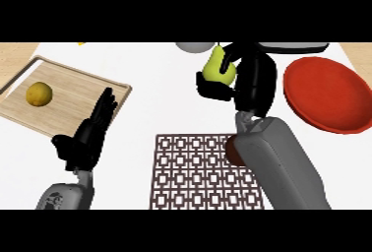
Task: Pick the pear from the placemat and place it in the bowl
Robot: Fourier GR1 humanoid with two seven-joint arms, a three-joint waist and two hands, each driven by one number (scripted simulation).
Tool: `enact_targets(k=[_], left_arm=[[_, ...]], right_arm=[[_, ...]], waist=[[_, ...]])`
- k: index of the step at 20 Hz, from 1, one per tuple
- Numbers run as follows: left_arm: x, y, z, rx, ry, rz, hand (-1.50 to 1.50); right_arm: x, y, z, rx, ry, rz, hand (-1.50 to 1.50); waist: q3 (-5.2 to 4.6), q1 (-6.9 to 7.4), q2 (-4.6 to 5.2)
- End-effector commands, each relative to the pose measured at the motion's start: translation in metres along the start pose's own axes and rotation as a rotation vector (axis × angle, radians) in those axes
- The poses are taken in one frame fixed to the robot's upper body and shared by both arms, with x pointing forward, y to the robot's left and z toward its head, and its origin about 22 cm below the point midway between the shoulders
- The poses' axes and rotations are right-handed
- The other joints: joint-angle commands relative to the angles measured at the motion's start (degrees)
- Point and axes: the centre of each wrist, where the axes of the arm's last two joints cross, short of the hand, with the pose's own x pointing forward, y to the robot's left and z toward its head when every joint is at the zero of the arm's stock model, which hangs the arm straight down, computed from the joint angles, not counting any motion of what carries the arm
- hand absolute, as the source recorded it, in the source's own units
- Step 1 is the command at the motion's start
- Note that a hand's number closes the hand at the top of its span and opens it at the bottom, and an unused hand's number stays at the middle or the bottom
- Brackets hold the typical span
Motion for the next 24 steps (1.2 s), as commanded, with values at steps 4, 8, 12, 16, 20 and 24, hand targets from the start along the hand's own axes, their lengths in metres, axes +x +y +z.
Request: enact_targets(k=[4, 8, 12, 16, 20, 24], left_arm=[[0.004, -0.021, -0.002, 0.014, -0.001, 0.006, 0.00], [0.015, -0.013, -0.010, -0.024, -0.013, -0.006, 0.00], [0.007, -0.006, -0.004, -0.002, -0.014, -0.009, 0.00], [0.017, 0.003, 0.000, -0.024, 0.001, 0.015, 0.00], [-0.005, -0.007, 0.001, 0.000, -0.005, -0.005, 0.00], [0.008, -0.015, -0.011, -0.002, -0.015, -0.014, 0.00]], right_arm=[[0.049, -0.051, -0.038, -0.083, 0.068, 0.107, 1.50], [0.058, -0.048, -0.070, -0.136, 0.082, 0.097, 1.50], [0.036, -0.084, -0.097, -0.169, 0.152, 0.162, 1.50], [0.012, -0.091, -0.105, -0.155, 0.193, 0.162, 1.50], [-0.029, -0.110, -0.132, -0.177, 0.251, 0.349, 1.50], [-0.073, -0.110, -0.147, -0.161, 0.300, 0.478, 1.50]], waist=[[0.04, -0.02, 0.05], [0.05, 0.64, 0.31], [0.06, 0.49, 0.25], [0.06, 0.56, 0.20], [0.05, 0.40, 0.38], [0.07, 0.80, 0.67]])
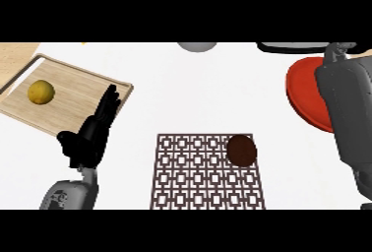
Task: Pick the pear from the placemat and place it in the bowl
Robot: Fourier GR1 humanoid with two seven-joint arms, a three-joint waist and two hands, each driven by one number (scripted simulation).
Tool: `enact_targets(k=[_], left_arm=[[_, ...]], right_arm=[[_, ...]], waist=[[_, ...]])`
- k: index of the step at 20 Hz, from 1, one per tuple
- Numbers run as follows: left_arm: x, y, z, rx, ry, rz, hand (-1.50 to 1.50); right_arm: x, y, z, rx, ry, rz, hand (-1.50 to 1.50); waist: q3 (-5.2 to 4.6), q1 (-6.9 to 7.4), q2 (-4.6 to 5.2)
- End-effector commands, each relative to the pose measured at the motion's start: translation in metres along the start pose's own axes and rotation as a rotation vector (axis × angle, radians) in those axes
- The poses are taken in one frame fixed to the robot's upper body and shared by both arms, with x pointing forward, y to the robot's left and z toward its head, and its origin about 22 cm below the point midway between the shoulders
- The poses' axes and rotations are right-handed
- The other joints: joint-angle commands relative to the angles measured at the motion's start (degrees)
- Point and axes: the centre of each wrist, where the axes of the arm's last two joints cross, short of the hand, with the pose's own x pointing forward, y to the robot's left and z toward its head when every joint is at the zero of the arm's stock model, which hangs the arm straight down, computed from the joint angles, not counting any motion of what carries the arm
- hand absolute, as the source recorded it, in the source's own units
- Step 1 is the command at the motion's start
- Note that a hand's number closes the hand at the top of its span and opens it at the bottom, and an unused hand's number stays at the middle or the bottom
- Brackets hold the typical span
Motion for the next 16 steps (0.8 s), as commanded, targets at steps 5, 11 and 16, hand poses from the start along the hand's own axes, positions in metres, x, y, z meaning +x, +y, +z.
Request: enact_targets(k=[5, 11, 16], left_arm=[[0.000, -0.012, 0.004, 0.005, -0.010, 0.009, 0.00], [0.021, -0.007, -0.010, -0.016, -0.007, 0.001, 0.00], [-0.003, 0.012, 0.002, -0.005, -0.002, 0.001, 0.00]], right_arm=[[-0.083, 0.010, -0.043, -0.040, 0.076, 0.125, 1.50], [-0.137, 0.027, -0.058, -0.028, 0.109, 0.198, 1.50], [-0.182, 0.052, -0.048, 0.001, 0.173, 0.180, 1.50]], waist=[[0.04, 0.02, -0.02], [0.06, 0.37, 0.07], [0.05, 0.50, 0.17]])
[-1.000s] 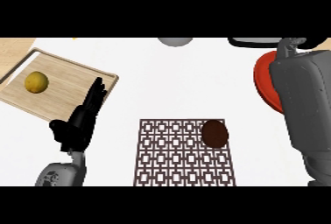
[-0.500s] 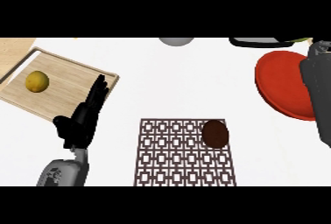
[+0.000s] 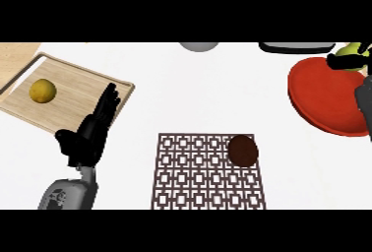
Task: Pick the pear from the placemat and place it in the bowl
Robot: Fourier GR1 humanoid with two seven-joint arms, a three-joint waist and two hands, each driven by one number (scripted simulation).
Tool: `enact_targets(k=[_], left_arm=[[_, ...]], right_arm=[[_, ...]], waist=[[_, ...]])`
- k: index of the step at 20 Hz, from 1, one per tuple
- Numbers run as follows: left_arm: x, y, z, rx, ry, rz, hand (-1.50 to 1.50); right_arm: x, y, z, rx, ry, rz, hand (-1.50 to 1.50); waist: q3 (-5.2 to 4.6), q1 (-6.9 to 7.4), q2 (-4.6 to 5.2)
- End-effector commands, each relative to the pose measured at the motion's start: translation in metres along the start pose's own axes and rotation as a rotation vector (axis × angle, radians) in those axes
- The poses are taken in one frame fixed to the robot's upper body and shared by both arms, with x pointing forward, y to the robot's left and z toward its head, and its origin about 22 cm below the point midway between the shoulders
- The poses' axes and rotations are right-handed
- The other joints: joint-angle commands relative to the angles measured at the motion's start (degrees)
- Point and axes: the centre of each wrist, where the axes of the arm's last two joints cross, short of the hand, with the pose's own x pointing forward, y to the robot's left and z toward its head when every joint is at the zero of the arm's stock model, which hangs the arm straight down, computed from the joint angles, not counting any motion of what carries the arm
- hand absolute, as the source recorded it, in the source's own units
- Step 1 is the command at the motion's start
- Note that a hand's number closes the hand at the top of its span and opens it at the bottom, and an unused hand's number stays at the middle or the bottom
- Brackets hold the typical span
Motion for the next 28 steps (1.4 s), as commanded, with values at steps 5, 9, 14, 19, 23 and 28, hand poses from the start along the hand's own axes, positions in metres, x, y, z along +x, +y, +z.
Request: enact_targets(k=[5, 9, 14, 19, 23, 28], left_arm=[[-0.011, 0.008, -0.001, 0.006, 0.001, 0.004, 0.00], [-0.002, 0.015, 0.008, 0.003, -0.019, 0.007, 0.00], [0.011, 0.000, 0.006, -0.005, -0.002, 0.005, 0.00], [-0.002, -0.004, 0.003, 0.003, 0.017, -0.004, 0.00], [0.010, -0.004, 0.007, 0.008, 0.005, -0.014, 0.00], [0.005, -0.015, 0.003, 0.022, 0.000, 0.006, 0.00]], right_arm=[[-0.054, 0.036, 0.007, 0.197, 0.123, -0.149, -1.50], [-0.077, 0.050, 0.016, 0.294, 0.054, -0.229, -1.50], [-0.084, 0.036, 0.010, 0.177, -0.048, -0.407, -1.50], [-0.062, -0.005, -0.014, 0.033, -0.071, -0.517, -1.50], [-0.066, -0.001, -0.010, -0.006, -0.008, -0.624, -1.50], [-0.093, -0.025, -0.004, 0.037, 0.033, -0.728, -1.50]], waist=[[0.05, 0.05, 0.21], [0.09, 0.56, 0.18], [0.07, -0.26, -0.24], [-0.03, -0.95, -0.41], [-0.01, -0.60, -0.36], [-0.06, -1.63, -0.66]])
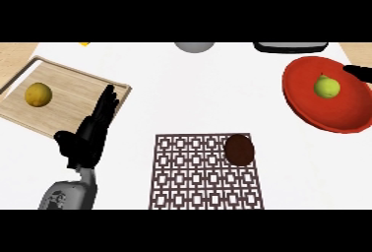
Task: Pick the pear from the placemat and place it in the bowl
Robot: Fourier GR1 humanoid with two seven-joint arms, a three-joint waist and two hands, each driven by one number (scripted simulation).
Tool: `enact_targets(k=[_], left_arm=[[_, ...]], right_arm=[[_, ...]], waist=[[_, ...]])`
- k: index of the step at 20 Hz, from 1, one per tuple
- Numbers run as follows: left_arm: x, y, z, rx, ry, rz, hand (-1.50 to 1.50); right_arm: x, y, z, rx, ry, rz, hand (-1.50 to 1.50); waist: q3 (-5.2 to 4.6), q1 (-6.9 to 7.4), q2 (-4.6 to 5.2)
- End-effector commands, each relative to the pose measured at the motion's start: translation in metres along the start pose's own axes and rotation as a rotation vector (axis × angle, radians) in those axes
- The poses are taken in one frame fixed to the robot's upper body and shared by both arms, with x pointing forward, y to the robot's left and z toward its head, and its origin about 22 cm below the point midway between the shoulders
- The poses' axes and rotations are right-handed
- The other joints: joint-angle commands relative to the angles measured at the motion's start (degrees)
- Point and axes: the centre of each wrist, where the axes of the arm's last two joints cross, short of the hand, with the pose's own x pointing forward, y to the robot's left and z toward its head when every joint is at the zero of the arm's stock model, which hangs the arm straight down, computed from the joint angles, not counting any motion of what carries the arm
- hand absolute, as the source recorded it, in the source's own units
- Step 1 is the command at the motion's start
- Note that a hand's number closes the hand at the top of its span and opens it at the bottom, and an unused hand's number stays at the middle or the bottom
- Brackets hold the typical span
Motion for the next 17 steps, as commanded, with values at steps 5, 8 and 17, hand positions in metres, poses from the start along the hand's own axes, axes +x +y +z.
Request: enact_targets(k=[5, 8, 17], left_arm=[[-0.007, -0.013, 0.001, 0.006, 0.006, -0.006, 0.00], [-0.009, 0.009, -0.003, 0.011, 0.000, 0.010, 0.00], [-0.003, 0.019, 0.013, -0.004, 0.005, -0.012, 0.00]], right_arm=[[-0.029, -0.058, 0.029, 0.049, 0.018, -0.137, -1.50], [-0.034, -0.068, 0.050, 0.091, 0.008, -0.183, -1.50], [-0.077, -0.081, 0.097, 0.101, 0.000, -0.202, -1.50]], waist=[[-0.01, -0.45, -0.05], [-0.02, -0.30, -0.01], [0.02, 0.32, 0.11]])
